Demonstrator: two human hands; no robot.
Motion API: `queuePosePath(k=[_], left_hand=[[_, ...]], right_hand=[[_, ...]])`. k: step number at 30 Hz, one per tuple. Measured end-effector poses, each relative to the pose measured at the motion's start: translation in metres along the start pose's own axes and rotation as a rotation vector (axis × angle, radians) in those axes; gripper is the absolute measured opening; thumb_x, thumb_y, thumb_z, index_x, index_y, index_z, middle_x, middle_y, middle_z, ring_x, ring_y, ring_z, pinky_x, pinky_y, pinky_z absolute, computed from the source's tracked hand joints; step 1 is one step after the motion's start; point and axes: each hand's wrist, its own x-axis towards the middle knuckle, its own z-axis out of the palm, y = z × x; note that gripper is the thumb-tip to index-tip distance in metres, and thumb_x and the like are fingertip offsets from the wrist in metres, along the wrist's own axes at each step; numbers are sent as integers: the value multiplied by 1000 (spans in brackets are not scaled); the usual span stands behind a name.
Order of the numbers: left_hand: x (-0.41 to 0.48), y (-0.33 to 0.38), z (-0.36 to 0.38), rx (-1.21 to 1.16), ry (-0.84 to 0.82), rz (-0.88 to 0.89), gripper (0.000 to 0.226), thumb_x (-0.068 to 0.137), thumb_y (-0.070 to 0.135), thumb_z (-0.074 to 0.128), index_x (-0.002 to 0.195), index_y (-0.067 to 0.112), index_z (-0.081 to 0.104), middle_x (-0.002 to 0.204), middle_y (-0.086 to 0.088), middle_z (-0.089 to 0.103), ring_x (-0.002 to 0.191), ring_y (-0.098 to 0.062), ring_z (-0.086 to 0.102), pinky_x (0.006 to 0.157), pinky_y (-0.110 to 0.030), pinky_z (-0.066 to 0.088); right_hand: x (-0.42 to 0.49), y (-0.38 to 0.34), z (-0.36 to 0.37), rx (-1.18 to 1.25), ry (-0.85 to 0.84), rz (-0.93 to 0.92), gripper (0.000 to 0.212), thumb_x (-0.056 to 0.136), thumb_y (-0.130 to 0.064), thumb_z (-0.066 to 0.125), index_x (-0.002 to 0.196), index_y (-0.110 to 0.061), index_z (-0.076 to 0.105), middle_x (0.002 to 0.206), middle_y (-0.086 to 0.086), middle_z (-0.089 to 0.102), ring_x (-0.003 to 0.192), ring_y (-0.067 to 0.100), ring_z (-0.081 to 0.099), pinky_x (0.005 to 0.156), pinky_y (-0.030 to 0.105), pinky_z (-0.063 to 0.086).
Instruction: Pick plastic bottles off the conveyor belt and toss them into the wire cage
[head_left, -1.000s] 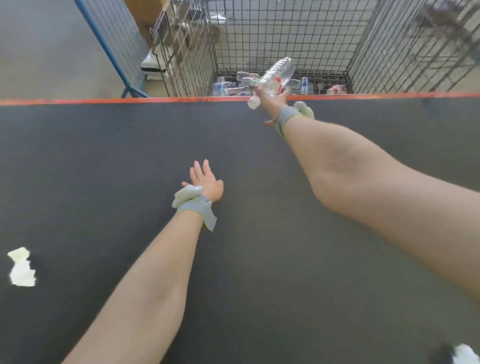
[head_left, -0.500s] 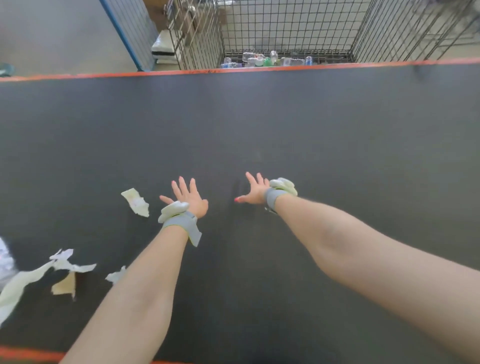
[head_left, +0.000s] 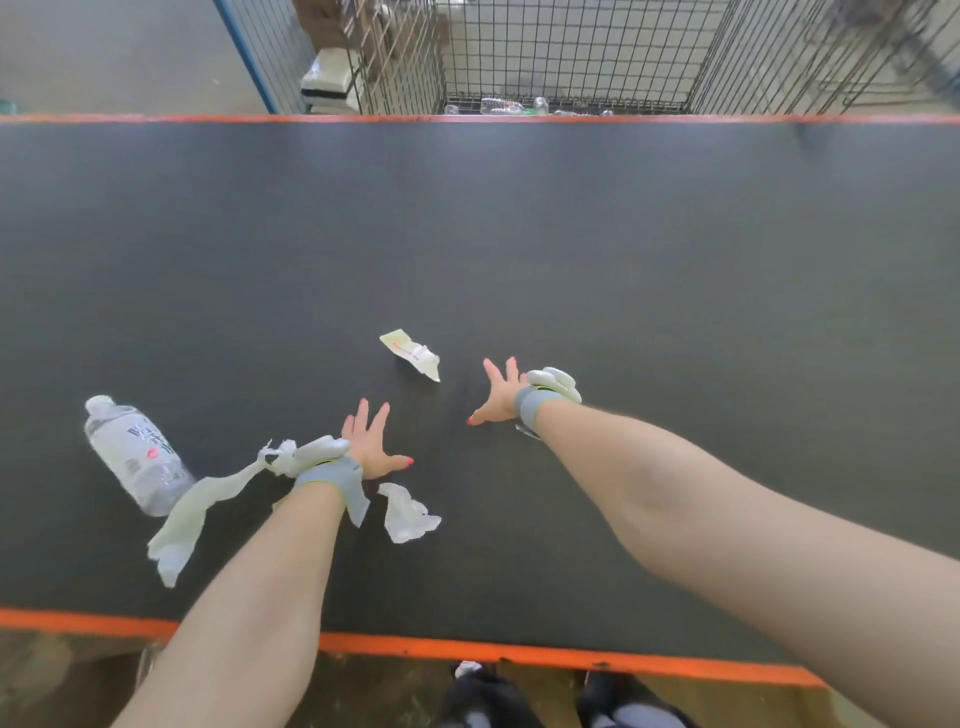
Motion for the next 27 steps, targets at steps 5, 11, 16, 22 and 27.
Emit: queuePosePath(k=[5,11,16,22,27], left_hand=[[-8,-10,-22,38,190,-25,80,92,59,45,153,34,-1,160,5,-15,148,-20,-14,113,-65,5],[-27,-62,-17,76,156,-296,107,79,58,65,153,30,-7,158,-6,-25,145,-38,-19,118,-57,9],[-28,-59,5,-174,136,-452,110,81,60,62,151,29,-17,157,-17,-16,146,-41,-1,118,-52,15],[-3,-1,-3,-606,163,-293,106,84,38,68,146,48,-17,150,-15,10,134,-42,29,105,-55,38],[21,39,-42,-788,128,-186,107,78,40,68,142,54,-15,145,-10,20,131,-40,33,93,-54,50]], right_hand=[[-22,-18,2,58,30,-159,119,75,-54,75,153,-34,-13,160,4,-21,148,35,8,115,50,22],[-36,-23,16,8,26,-161,123,73,-53,77,153,-35,-14,160,5,-22,149,32,-7,117,53,13],[-31,-19,20,37,47,-153,118,76,-49,76,152,-37,-12,161,2,-20,149,31,-10,117,54,15],[-21,-5,6,42,55,-150,115,76,-51,74,151,-39,-13,161,2,-18,149,29,-9,117,54,13],[-6,11,-25,54,66,-115,108,81,-52,68,152,-39,-12,162,3,-12,149,33,1,116,53,19]])
